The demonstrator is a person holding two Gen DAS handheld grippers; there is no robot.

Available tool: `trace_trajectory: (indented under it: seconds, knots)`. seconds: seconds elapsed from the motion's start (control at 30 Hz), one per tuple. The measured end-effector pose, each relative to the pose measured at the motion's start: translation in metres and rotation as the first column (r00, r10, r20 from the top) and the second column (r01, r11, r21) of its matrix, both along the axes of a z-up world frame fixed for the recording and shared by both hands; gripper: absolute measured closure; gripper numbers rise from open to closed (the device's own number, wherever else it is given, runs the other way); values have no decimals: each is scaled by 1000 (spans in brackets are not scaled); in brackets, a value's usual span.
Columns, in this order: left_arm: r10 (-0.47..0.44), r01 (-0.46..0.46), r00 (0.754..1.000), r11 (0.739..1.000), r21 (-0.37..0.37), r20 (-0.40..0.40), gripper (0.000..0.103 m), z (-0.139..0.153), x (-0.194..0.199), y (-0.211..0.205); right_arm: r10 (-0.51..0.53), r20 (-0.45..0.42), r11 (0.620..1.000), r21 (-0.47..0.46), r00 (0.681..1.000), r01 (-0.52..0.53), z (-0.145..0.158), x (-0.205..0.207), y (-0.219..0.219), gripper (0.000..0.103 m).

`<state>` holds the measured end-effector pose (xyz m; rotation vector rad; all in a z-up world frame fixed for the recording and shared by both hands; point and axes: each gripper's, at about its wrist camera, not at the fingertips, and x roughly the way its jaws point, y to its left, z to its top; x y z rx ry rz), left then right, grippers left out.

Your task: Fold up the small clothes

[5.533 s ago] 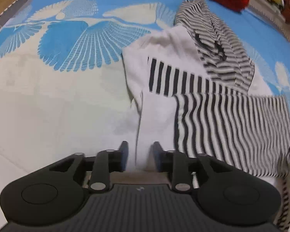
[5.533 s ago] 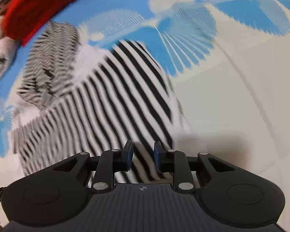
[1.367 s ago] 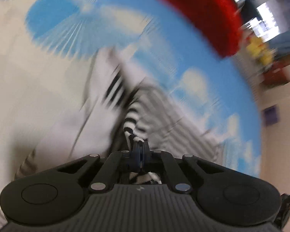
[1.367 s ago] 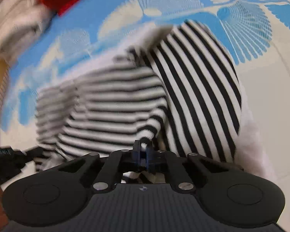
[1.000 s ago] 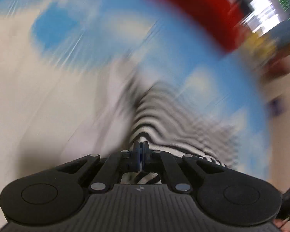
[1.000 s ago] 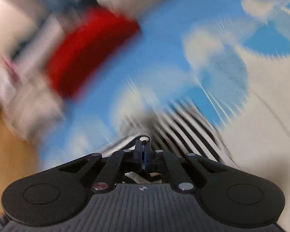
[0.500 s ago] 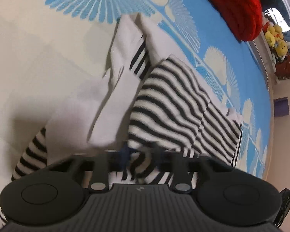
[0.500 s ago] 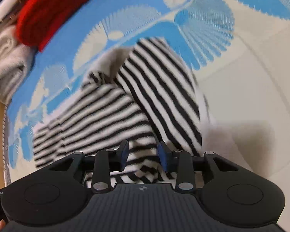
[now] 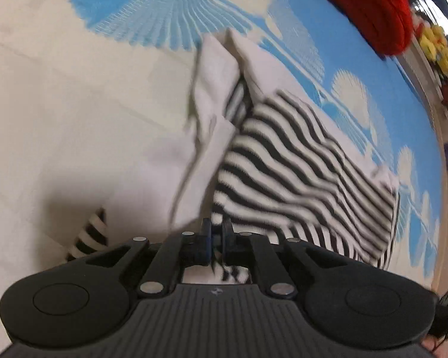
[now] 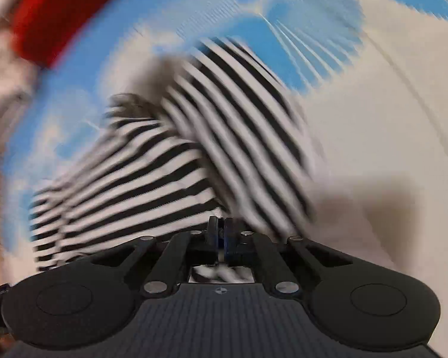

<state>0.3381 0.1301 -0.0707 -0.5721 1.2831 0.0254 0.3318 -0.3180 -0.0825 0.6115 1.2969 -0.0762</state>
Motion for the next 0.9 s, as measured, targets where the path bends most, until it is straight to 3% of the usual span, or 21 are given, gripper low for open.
trace_trajectory:
  seconds: [0.07, 0.1, 0.2, 0.27, 0.37, 0.43, 0.47, 0.5, 0.53, 0.6, 0.67, 0.73, 0.8, 0.87, 0.9]
  knots:
    - [-29, 26, 997, 999, 33, 70, 93, 17, 0, -3, 1, 20, 999, -32, 1000, -1, 5, -1, 1, 87]
    - [-28, 21, 992, 998, 56, 122, 85, 25, 0, -3, 12, 52, 998, -56, 999, -9, 14, -1, 3, 86]
    - [-26, -13, 961, 991, 136, 276, 82, 53, -8, -4, 7, 208, 993, -120, 978, 18, 46, -2, 5, 86]
    - [-56, 20, 942, 994, 112, 331, 82, 59, -9, -8, 21, 312, 992, -123, 950, 19, 62, -2, 8, 86]
    - [-106, 89, 940, 994, 66, 325, 82, 45, -9, -20, 87, 397, 994, -89, 914, -56, 68, 6, 21, 86]
    - [-111, 99, 965, 993, 63, 236, 82, 17, -5, -22, 109, 369, 994, -16, 923, -111, 55, 10, 28, 86]
    - [-102, 89, 985, 991, 95, 138, 83, -2, -3, -21, 105, 332, 994, 3, 937, -112, 46, 13, 27, 86]
    - [-80, 73, 996, 990, 123, 50, 94, -18, -3, -17, 107, 265, 994, -2, 958, -110, 33, 17, 28, 86]
    - [-52, 47, 998, 992, 118, 37, 99, -23, 0, -13, 118, 176, 993, -41, 977, -113, 20, 19, 29, 86]
    - [-58, 51, 996, 993, 103, 74, 97, -11, 2, -11, 127, 75, 988, -96, 989, -120, 1, 21, 26, 90]
    - [-96, 74, 984, 987, 145, 148, 97, 7, 3, -15, 111, 85, 992, -75, 990, -105, 3, 21, 24, 88]
    - [-117, 77, 964, 982, 170, 238, 96, 19, 5, -19, 124, 165, 991, -69, 978, -114, 17, 22, 24, 84]
    - [-109, 65, 946, 987, 150, 305, 96, 25, 9, -21, 117, 250, 993, -56, 961, -106, 28, 25, 25, 82]
    - [-88, 48, 934, 991, 122, 347, 92, 22, 12, -23, 105, 314, 994, -55, 944, -92, 35, 28, 25, 81]
    - [-77, 37, 930, 993, 115, 360, 85, 20, 16, -22, 98, 339, 995, -54, 936, -85, 35, 32, 24, 81]
